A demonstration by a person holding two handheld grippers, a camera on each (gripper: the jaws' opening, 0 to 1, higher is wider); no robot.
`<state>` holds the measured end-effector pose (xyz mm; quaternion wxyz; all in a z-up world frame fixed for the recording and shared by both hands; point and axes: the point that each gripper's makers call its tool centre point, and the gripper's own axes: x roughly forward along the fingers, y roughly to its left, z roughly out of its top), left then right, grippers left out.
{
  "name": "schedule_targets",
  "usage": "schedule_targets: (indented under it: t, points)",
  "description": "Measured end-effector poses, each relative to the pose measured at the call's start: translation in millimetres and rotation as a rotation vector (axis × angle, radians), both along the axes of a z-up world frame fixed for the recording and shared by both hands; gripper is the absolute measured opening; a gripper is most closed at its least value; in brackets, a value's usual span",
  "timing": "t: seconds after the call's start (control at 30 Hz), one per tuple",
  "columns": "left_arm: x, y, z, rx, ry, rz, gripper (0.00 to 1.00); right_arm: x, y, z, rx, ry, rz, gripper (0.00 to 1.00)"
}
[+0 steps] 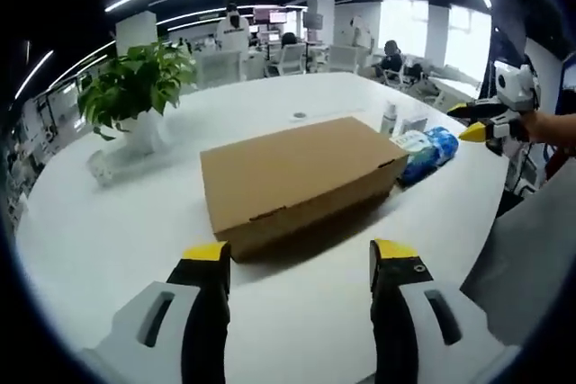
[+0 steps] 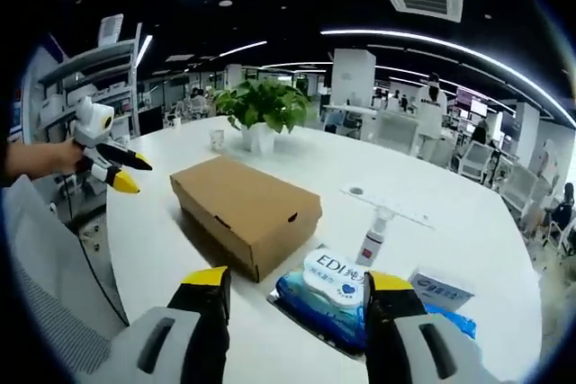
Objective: Operate the shoe box by opening the lid, removing the specified soft item, and placing it in the target area until the item is outside and the box remains undamaged.
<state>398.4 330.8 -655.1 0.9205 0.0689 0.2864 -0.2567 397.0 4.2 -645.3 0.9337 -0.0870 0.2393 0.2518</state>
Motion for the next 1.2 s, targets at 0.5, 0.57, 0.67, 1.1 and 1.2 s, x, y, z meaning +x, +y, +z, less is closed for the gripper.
schedule_targets:
  t: [0.5,0.57,0.67,1.1,1.2]
  points:
    - [-41.3,-25,16.2,-0.021,-0.036,-0.054,0.77,-54,-38,-1.0,-0.05,-0.002,-0.045,0.71]
    - [-45.4,-28,17.4,-0.021,-0.037,-0.061,0.79,-61,-41,-1.0,-0.057,-0.001,-0.047,0.72]
    - [-51.6,-34,22.1,-0.037,-0.044,-0.069,0.84,-69,-46,-0.3,-0.052,0.001,-0.059,0.74]
    - [-76.0,-35,37.2,-0.085,-0.061,-0.08,0.99,-98,-55,7.4,-0.011,0.011,-0.123,0.91]
    - [-83.0,-36,42.2,-0.09,-0.07,-0.081,0.99,-104,-56,11.0,0.003,0.008,-0.142,0.94]
